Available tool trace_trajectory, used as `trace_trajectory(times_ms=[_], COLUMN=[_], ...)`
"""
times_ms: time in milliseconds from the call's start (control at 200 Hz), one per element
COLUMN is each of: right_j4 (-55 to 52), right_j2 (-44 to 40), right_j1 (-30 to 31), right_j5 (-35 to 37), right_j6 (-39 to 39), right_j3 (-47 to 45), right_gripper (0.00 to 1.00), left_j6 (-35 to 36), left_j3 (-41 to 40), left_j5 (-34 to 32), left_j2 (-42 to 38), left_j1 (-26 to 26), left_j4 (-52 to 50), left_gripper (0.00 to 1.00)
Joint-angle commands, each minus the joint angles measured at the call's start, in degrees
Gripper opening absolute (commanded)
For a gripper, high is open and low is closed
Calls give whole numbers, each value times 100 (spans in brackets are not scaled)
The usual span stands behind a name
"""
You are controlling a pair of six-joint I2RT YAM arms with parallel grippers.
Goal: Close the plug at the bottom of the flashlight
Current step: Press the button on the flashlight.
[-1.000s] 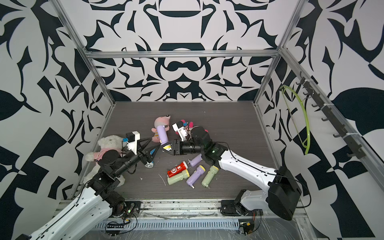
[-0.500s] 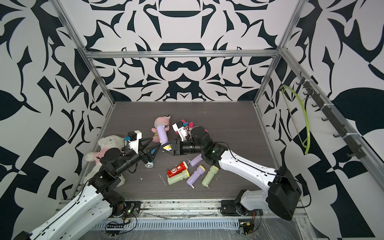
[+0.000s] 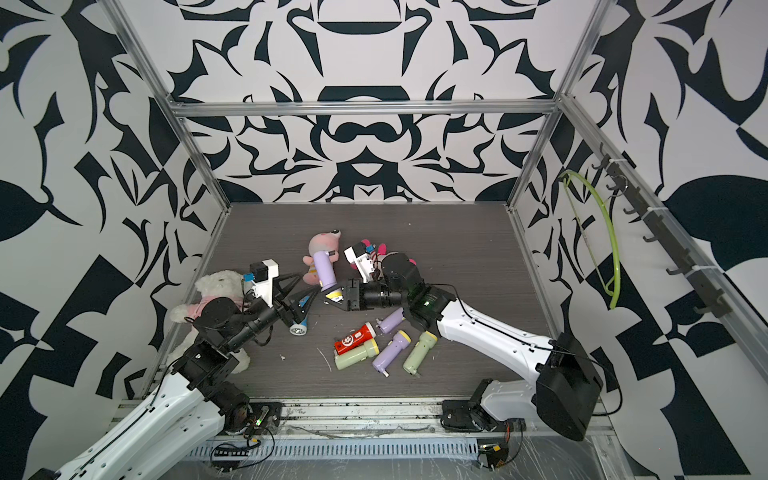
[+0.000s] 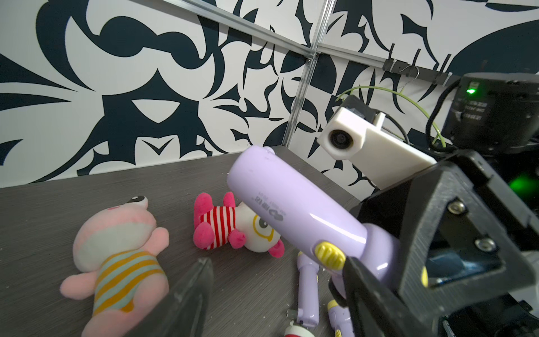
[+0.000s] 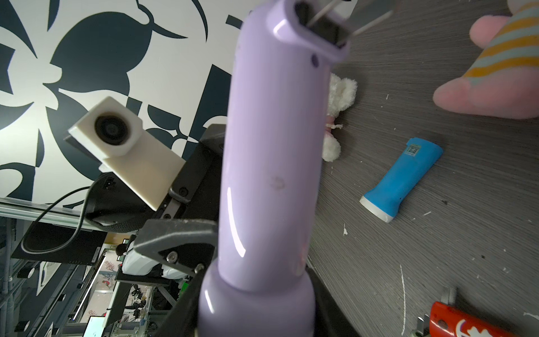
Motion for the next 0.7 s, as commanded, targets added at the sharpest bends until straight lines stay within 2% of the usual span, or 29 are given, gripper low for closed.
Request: trace_trajectory(times_ms=[0,310,540,690], right_j4=[381,378,358,357], right_j2=[-68,-112,-153,-195], right_j1=[-13,-9,-11,-15], right_j5=[-81,-129,-162,-154], right_j6=[-17,-17,-22,-29], right_j3=[166,178,137,88], right_gripper=[0,0,0,0], left_j6=[15,-12,230,449], left_j3=[150,114,373,538], left_j5=[126,85,-337,-526], left_j2=[131,677,1014,1513], left_j1=[-3,-4,-3,54], left_j4=[102,623,871,1115], left_gripper=[75,75,75,75])
